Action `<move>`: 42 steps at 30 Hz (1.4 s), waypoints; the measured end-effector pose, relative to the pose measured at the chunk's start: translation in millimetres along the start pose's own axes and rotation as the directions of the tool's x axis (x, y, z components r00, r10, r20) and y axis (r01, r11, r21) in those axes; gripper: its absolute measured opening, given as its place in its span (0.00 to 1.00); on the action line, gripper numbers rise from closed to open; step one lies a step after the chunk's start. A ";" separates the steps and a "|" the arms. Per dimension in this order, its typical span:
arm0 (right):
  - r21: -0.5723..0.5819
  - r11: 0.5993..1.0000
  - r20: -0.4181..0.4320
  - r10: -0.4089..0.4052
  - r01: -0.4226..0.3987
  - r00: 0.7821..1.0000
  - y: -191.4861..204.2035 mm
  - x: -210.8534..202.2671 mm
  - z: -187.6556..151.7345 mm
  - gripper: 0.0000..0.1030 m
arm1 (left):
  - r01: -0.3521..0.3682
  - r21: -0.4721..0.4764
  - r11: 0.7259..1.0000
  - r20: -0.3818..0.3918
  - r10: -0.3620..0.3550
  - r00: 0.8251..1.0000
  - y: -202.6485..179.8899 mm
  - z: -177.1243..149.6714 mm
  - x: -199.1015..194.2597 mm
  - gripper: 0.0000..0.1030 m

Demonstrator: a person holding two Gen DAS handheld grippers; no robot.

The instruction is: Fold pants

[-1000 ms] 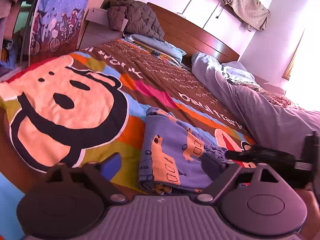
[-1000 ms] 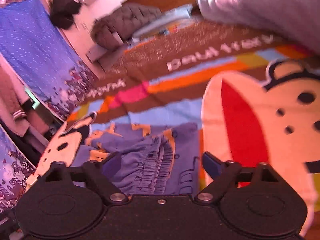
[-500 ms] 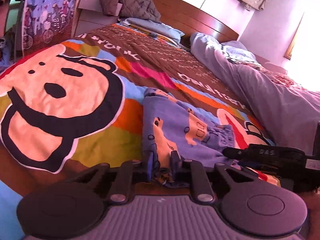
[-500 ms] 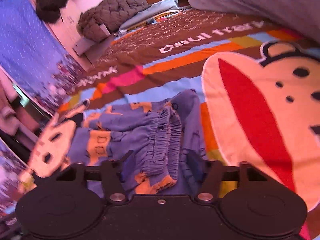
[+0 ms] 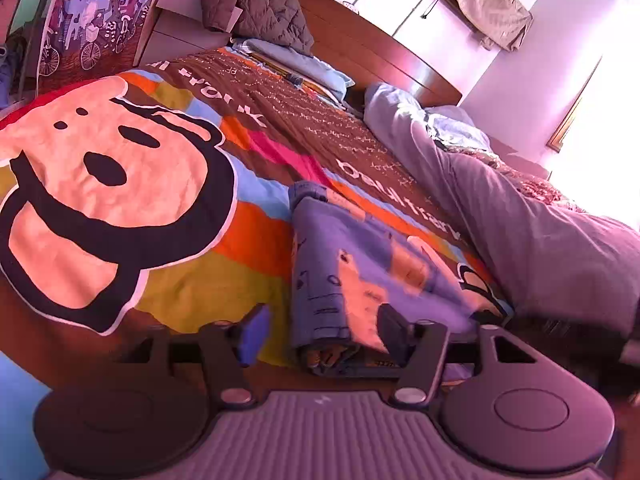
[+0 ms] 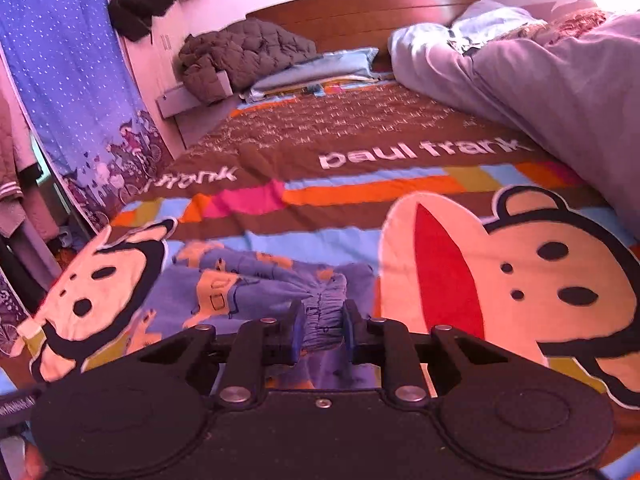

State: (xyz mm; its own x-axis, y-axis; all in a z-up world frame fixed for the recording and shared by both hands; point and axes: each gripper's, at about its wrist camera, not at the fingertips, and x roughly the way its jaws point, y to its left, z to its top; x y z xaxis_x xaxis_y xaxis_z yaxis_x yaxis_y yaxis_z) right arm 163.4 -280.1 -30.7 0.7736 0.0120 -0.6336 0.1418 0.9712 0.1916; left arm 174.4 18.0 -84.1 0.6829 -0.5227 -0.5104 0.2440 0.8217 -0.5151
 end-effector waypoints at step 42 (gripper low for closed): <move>-0.294 0.950 -0.188 0.050 -0.105 0.981 95.2 131.9 108.0 0.40 | 0.118 0.063 0.991 -0.089 -0.112 0.990 -3.3 0.7 6.8 0.48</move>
State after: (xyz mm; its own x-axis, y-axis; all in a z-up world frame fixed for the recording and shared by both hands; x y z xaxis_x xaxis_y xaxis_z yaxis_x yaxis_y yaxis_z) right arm 345.7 -211.7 -15.0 0.6498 0.1053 -0.7528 -0.1278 0.9914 0.0283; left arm 178.8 11.9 -85.3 0.5873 -0.6298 -0.5083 0.3658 0.7668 -0.5274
